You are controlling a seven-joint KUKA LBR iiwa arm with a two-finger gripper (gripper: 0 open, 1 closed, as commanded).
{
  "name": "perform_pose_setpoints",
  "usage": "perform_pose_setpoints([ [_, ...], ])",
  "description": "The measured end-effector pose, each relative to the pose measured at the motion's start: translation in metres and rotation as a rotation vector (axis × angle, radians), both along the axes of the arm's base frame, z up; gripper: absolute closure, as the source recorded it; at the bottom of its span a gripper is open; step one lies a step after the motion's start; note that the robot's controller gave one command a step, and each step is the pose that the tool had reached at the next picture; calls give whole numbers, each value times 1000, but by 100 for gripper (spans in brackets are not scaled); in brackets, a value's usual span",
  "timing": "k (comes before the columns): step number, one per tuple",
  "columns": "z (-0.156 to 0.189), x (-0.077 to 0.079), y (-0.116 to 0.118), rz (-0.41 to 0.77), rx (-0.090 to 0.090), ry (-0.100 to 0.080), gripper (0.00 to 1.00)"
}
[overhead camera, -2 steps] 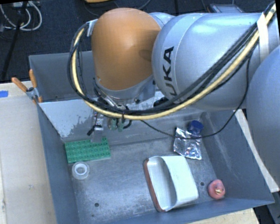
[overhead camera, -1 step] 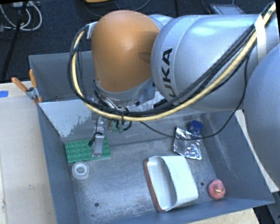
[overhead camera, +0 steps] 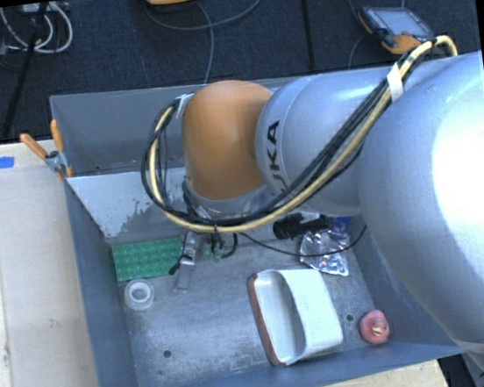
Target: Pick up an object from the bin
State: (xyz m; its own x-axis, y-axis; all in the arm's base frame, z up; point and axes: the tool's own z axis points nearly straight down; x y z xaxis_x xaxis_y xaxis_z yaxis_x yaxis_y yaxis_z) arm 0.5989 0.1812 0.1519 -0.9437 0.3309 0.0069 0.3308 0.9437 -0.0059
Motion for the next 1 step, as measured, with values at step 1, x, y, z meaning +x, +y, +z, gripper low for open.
perform_pose_setpoints([
  [1, -78, 15, 2, 21, 0, -2, 0],
])
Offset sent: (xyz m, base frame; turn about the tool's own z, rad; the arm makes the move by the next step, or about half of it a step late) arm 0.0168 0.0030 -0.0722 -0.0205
